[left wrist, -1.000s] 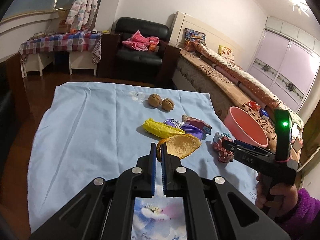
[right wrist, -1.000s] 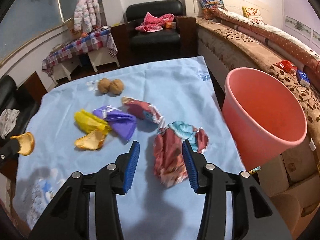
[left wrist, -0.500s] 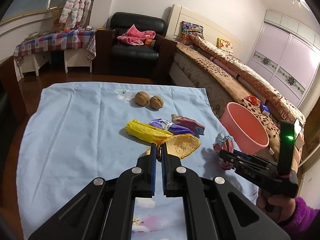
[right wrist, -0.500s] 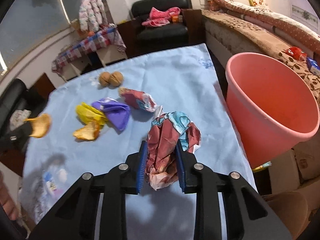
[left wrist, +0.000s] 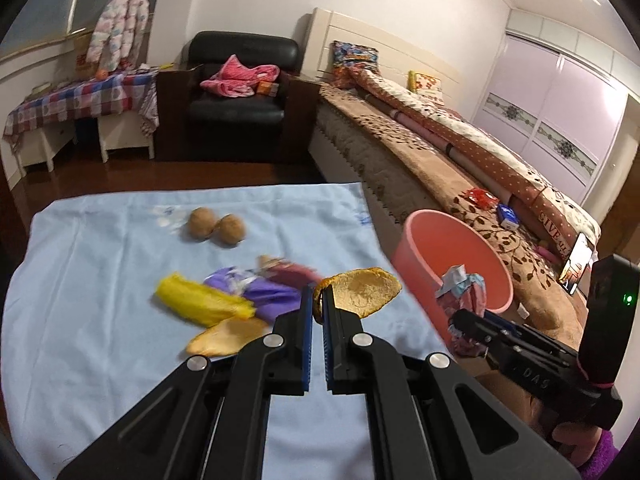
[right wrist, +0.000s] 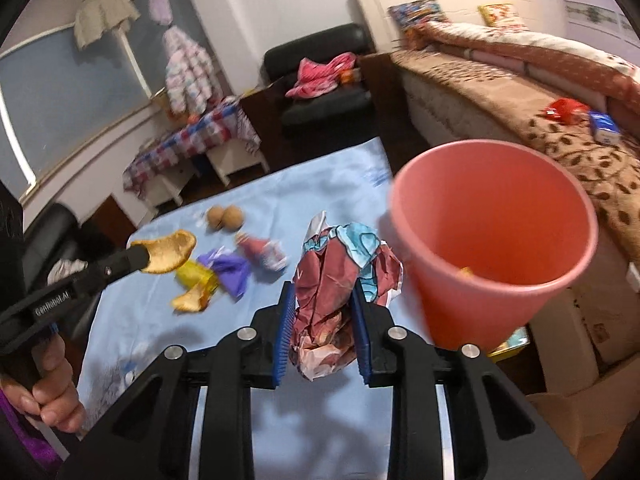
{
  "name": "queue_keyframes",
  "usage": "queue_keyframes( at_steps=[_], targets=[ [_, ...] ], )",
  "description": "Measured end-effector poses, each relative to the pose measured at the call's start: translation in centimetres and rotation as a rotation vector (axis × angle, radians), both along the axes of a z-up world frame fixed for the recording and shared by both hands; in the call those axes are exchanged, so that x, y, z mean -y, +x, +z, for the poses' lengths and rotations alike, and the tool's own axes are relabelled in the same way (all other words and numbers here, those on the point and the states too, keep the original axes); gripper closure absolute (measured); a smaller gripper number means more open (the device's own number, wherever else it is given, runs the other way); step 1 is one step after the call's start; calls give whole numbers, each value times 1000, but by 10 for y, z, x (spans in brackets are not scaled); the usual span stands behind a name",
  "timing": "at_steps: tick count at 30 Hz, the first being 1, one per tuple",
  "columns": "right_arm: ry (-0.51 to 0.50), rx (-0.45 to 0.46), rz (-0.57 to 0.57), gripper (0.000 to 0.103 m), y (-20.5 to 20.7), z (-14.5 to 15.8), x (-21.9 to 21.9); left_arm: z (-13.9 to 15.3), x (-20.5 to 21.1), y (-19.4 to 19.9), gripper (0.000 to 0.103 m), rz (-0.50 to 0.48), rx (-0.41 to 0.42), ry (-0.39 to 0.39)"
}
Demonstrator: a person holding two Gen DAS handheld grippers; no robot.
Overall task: Collect trash
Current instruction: 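Carry the bread crust and wrapper over the bucket and open both tools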
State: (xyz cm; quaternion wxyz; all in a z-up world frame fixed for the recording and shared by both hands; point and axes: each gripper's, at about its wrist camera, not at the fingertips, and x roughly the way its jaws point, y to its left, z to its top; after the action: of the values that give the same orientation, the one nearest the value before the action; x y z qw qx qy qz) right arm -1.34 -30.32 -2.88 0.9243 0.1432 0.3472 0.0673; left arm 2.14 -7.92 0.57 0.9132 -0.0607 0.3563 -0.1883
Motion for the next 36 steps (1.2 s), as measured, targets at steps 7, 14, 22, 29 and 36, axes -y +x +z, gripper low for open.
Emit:
queue_keyframes(
  at_steps=[7,14,22,29,36],
  targets=[
    [22,34,-129,75,6,5,61,14,67,18,99,-106,23,8],
    [17,12,-179,75,16,-8,96,7,142,37,99,-227,20,42],
    [33,-28,-195,75,26,-28,119,-17,190,63,99,-267,-24,94],
    [40,-51,-203,75,38,-41,130,-41,212,74,99,-293,-63,133],
    [13,-55,-216,74,38,-46,130,-51,219,78,99,-303,-91,140]
  ],
)
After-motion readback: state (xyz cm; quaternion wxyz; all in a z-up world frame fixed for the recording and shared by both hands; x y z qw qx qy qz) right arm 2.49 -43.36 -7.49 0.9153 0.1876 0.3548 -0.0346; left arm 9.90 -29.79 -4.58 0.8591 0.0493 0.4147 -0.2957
